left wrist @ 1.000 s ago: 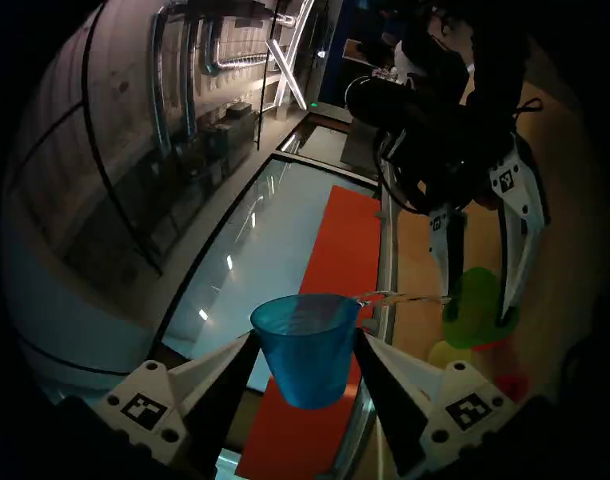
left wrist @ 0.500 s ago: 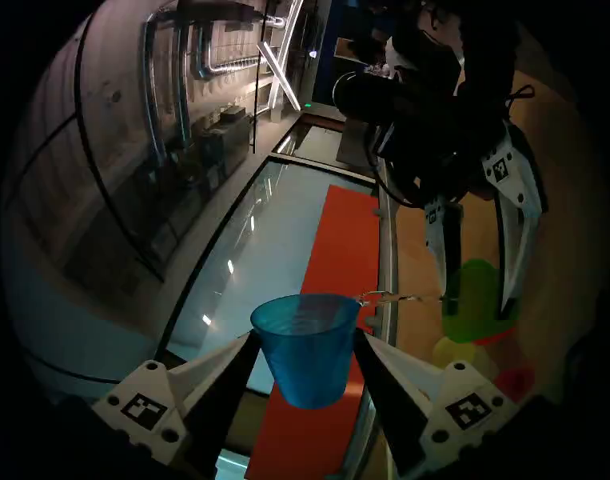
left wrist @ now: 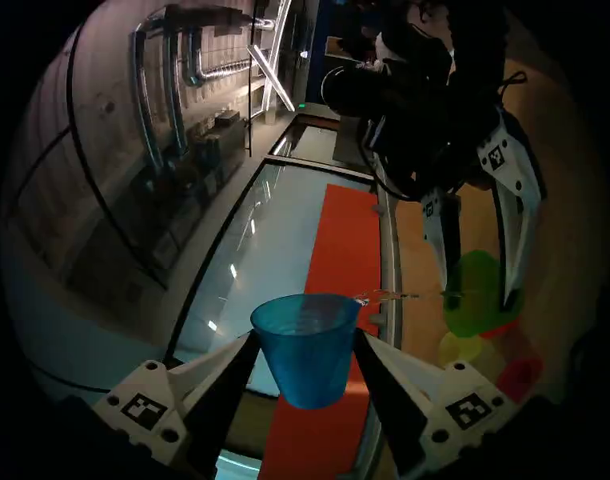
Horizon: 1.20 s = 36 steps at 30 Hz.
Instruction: Pour water
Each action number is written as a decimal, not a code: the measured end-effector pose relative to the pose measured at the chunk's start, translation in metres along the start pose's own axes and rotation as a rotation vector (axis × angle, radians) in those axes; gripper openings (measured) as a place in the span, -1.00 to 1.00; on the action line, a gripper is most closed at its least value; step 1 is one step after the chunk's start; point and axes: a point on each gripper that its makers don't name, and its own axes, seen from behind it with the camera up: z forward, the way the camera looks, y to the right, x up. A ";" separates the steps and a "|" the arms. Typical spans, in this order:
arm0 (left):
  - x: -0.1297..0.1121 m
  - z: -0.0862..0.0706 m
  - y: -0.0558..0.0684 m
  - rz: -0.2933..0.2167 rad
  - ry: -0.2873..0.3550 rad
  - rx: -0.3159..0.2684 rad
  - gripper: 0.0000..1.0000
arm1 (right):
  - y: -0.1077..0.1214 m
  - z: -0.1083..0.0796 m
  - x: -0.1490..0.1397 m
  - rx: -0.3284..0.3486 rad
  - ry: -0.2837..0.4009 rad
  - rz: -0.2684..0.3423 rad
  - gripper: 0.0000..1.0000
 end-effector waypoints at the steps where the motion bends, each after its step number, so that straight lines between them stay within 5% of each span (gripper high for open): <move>1: 0.000 0.000 0.000 0.004 0.000 0.000 0.69 | 0.000 0.000 0.000 0.000 0.000 0.000 0.86; 36: 0.008 0.009 -0.007 0.112 0.004 0.005 0.69 | 0.002 -0.002 0.004 -0.009 0.014 -0.005 0.86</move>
